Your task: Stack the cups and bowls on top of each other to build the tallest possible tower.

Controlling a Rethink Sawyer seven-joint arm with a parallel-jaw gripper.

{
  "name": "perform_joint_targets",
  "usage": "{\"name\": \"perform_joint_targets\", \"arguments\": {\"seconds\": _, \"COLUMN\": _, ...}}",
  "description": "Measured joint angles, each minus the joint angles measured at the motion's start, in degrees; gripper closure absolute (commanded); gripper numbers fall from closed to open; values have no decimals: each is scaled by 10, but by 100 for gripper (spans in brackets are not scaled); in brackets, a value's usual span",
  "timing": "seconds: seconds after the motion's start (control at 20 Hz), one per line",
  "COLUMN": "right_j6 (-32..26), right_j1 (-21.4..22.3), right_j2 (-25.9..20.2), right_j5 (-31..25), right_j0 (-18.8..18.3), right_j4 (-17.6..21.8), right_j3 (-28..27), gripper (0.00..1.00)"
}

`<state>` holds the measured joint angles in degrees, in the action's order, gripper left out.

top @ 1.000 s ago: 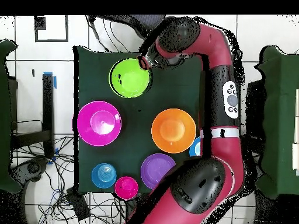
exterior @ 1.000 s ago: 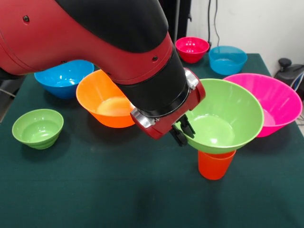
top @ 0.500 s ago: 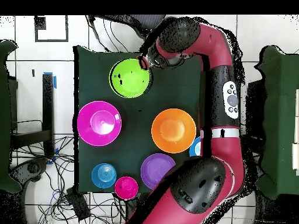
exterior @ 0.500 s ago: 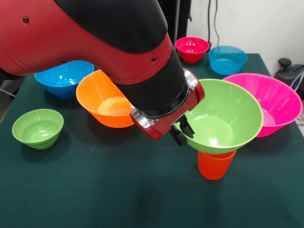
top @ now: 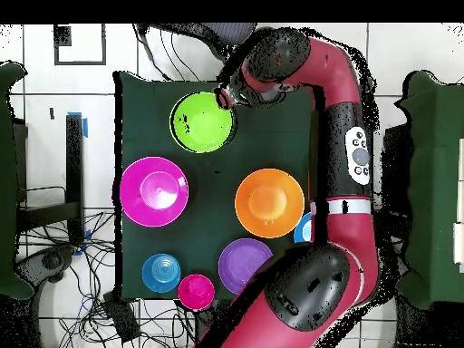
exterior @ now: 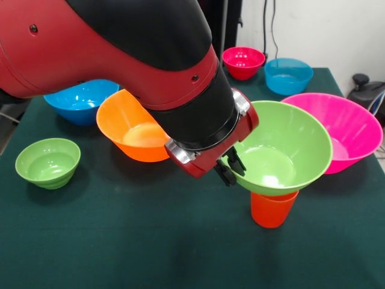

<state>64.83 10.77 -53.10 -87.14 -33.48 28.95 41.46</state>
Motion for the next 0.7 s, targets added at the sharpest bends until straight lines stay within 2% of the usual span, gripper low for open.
{"name": "perform_joint_targets", "arguments": {"seconds": 0.7, "right_j6": 0, "right_j1": -5, "right_j2": 1, "right_j5": 0, "right_j0": 0, "right_j4": -2, "right_j3": 0, "gripper": 100}}
